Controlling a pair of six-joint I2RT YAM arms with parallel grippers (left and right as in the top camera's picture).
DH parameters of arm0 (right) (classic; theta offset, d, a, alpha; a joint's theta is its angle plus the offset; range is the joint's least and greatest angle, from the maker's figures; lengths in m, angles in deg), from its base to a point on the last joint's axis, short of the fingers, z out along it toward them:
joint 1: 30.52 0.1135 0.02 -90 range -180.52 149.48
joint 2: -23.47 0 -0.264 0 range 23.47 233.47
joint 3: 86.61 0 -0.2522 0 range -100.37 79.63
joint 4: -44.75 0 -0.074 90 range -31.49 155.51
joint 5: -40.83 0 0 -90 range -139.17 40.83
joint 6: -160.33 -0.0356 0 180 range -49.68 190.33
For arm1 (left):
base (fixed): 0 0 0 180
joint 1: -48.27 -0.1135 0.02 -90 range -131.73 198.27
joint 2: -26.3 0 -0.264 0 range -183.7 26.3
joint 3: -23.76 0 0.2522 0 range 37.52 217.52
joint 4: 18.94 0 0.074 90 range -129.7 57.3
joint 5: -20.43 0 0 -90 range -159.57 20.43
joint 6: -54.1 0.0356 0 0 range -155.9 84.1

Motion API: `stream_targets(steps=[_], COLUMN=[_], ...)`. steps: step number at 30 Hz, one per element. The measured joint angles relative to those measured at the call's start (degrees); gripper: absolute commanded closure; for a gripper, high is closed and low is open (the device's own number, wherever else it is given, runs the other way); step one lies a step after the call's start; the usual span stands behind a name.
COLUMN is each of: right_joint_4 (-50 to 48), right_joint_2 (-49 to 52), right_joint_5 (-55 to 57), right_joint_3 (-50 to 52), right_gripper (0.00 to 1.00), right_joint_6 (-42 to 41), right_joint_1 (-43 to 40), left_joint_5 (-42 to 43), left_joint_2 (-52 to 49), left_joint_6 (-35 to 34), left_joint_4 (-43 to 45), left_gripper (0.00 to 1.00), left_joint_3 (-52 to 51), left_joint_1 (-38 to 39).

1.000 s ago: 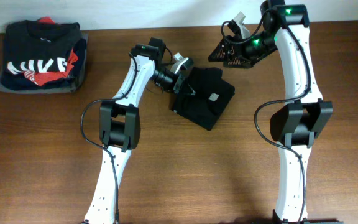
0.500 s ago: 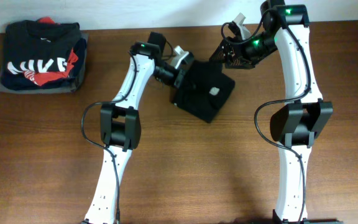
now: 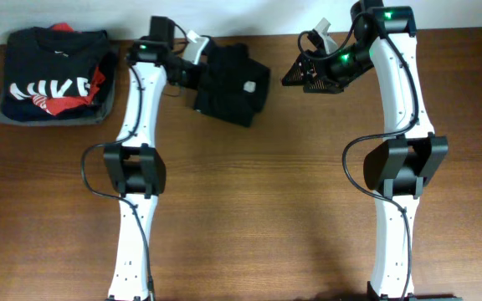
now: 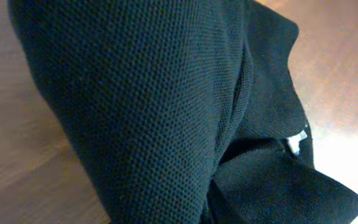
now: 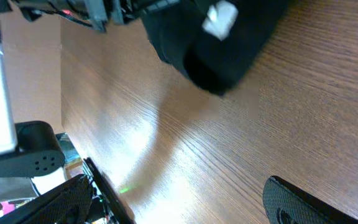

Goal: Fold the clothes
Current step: 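Carry the black bundle with the left gripper onto the top-left shirt stack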

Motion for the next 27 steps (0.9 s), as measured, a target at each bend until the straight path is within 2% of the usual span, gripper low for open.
stream_targets(steps=[9,16,21,27], right_joint_4=[0.81,0.81,0.81,0.81], right_joint_2=[0.00,0.00,0.00,0.00], right_joint_5=[0.85,0.85,1.27,1.49], right_joint_3=[0.00,0.00,0.00,0.00], right_gripper=[0.08,0.08,0.08,0.08], right_joint_6=[-0.04,0.02,-0.02,0.02], right_joint_1=[0.00,0.00,0.00,0.00], left_joint_5=[-1.29,-4.96,-9.44,-11.02], left_joint_2=[-0.68,-0.44,1.55,4.94], left_joint_6=[-3.93,-8.26,-13.44,-20.02], left_joint_4=[4.13,5.64,9.22,14.12], left_gripper=[1.00,1.00,1.00,1.00], left_joint_3=[6.54,7.19,7.17,7.17], left_joint_1=[-4.70,-9.03,-11.85,-14.73])
